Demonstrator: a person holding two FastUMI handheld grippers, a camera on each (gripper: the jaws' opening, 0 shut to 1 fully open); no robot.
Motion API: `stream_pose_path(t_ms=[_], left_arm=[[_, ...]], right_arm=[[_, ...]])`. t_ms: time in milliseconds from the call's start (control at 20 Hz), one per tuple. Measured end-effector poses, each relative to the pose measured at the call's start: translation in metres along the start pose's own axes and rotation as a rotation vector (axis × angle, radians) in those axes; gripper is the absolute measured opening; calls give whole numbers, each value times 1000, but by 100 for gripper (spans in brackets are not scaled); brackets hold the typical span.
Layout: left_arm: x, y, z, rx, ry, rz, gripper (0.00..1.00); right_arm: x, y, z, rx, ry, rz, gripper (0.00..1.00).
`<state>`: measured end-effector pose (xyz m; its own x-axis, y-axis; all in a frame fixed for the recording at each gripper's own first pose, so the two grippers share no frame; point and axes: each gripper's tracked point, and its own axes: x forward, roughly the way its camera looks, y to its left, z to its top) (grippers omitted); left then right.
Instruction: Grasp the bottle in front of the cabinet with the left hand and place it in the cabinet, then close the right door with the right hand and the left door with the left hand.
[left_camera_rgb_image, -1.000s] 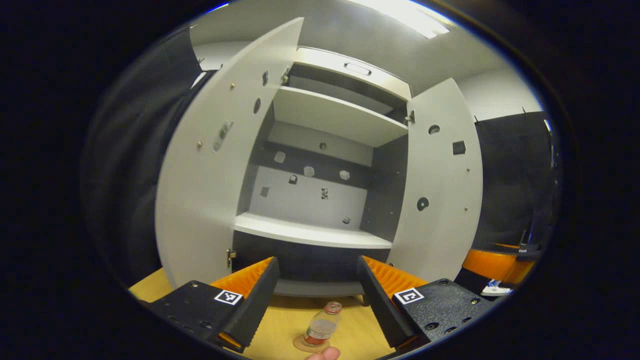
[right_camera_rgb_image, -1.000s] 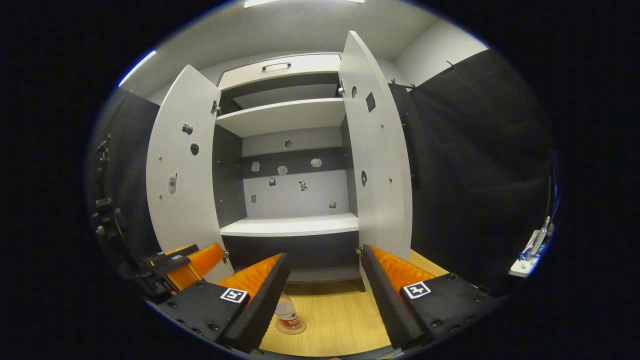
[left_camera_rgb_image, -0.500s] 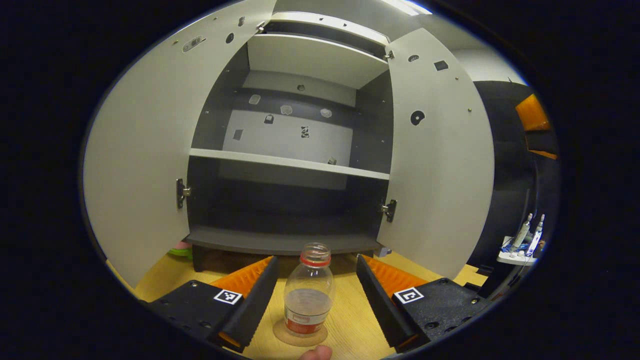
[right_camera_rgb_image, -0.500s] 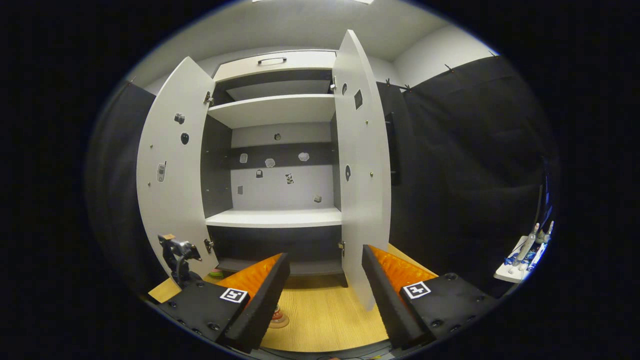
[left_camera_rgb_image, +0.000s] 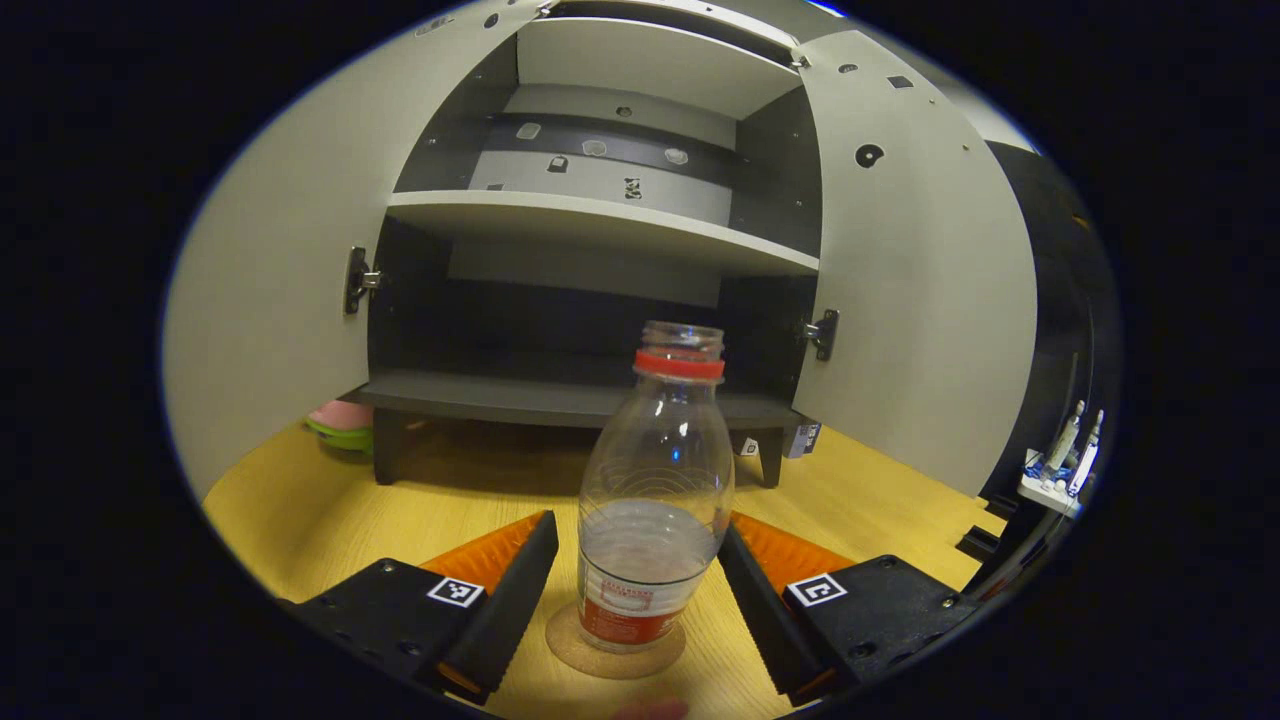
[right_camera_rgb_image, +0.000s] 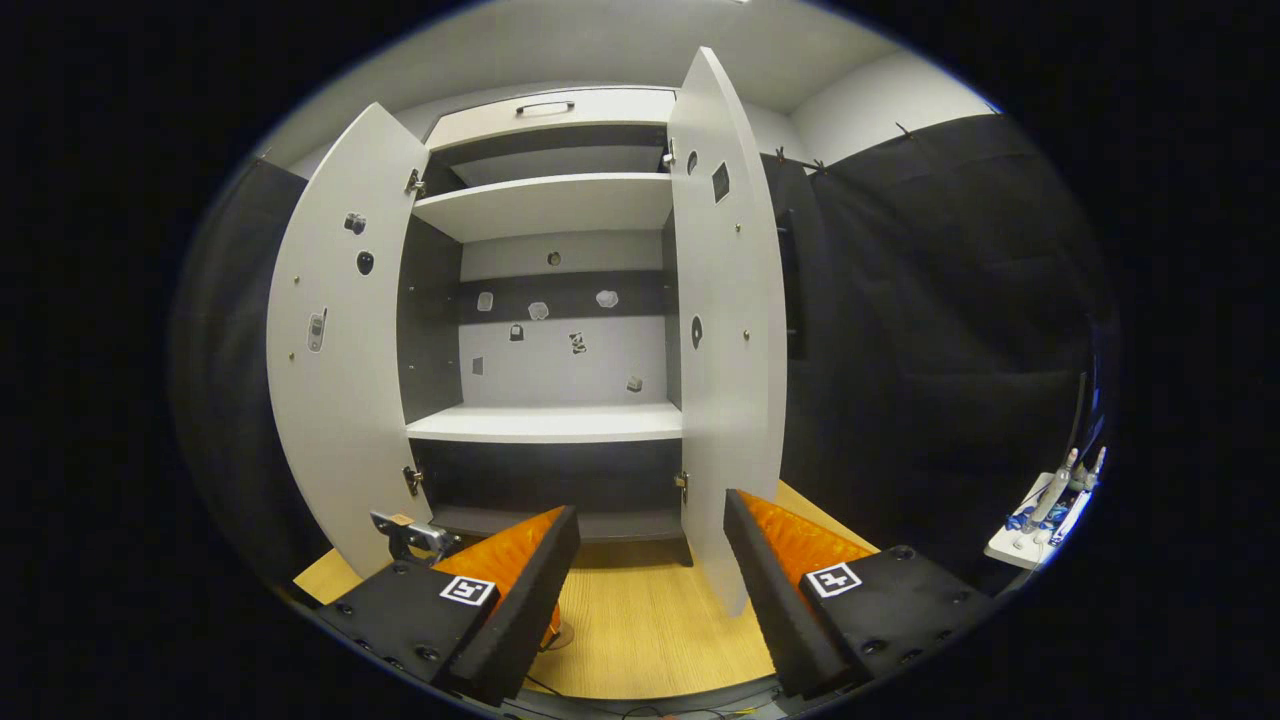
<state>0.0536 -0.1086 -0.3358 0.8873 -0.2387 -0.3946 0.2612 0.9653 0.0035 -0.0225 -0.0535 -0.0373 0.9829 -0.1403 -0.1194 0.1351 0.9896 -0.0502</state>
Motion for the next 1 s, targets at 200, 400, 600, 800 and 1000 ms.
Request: stream_pose_path(t_ms=[200, 400, 600, 800, 1000], left_arm=[[-11, 4, 10, 10, -5, 12, 73], [-34, 7, 58, 88, -41, 11, 72], [-59, 9, 136, 80, -101, -10, 71], [-74, 12, 225, 36, -184, -31, 71], [-72, 12, 315, 16, -246, -51, 71]], right_arm=[[6, 2, -6, 0, 12, 7, 97], [12, 5, -13, 5, 24, 17, 97], [18, 5, -16, 13, 28, 18, 97], [21, 3, -19, 43, 29, 13, 97], [20, -8, -16, 44, 15, -15, 97]])
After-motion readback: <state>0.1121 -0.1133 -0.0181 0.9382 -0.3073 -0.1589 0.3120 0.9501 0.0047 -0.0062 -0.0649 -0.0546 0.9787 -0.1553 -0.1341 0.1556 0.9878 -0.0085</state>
